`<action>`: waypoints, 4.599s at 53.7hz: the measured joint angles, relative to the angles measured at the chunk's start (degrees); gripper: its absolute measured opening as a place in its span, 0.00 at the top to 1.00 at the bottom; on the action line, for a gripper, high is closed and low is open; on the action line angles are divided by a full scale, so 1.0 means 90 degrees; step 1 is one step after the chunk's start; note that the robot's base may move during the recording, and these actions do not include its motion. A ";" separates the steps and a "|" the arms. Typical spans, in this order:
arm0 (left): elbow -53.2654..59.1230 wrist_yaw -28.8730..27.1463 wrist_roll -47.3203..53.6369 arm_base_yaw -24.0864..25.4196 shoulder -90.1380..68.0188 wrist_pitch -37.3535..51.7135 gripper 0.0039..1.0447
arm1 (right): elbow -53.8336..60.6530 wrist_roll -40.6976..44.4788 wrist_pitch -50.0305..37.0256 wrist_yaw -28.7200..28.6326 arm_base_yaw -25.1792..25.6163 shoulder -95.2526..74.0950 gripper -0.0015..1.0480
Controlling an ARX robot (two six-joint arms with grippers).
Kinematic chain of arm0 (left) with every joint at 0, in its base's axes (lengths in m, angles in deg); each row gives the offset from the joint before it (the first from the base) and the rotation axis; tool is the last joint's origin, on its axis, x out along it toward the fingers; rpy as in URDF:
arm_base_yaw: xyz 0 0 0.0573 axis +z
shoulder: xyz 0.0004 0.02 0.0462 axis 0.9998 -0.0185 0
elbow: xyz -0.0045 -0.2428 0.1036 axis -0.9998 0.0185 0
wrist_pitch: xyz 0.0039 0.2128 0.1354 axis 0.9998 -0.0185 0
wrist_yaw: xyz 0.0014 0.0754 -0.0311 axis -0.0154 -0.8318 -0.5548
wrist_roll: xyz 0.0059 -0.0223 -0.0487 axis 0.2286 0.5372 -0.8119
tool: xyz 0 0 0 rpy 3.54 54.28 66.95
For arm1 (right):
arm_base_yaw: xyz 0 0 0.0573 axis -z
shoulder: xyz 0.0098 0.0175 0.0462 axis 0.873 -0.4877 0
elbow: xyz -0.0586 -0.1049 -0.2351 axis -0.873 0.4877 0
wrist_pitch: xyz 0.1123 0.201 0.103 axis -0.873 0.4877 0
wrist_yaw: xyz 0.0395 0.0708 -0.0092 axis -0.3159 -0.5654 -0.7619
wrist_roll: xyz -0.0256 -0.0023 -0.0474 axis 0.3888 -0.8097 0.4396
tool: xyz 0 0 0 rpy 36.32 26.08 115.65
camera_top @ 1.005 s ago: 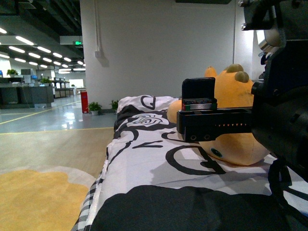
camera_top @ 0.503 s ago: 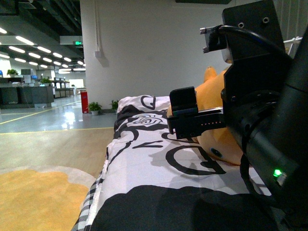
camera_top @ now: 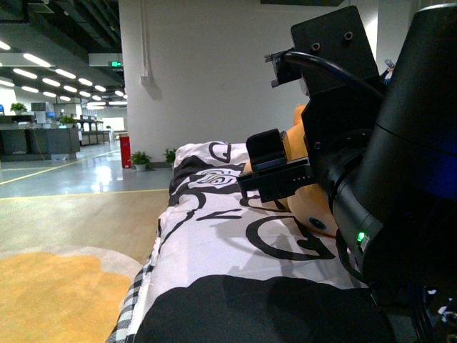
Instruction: Put away toys
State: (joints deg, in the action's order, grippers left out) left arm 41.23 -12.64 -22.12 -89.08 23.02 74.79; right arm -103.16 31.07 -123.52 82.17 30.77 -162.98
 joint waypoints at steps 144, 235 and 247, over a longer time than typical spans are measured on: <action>0.0000 0.0002 0.0000 0.0000 0.0000 0.0000 0.06 | 0.3376 -0.3419 0.7662 -0.3854 0.3322 0.8573 0.93; 0.0000 0.0000 0.0000 0.0000 0.0000 0.0000 0.06 | 0.5503 -0.3036 0.8043 -0.3827 0.3334 1.1103 0.94; 0.0000 0.0000 0.0000 0.0000 0.0000 0.0000 0.06 | 0.5503 -0.3036 0.8043 -0.3827 0.3334 1.1103 0.94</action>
State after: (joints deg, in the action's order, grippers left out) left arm 41.23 -12.64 -22.12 -89.08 23.02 74.79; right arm -53.63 3.75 -51.13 47.72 60.78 -63.05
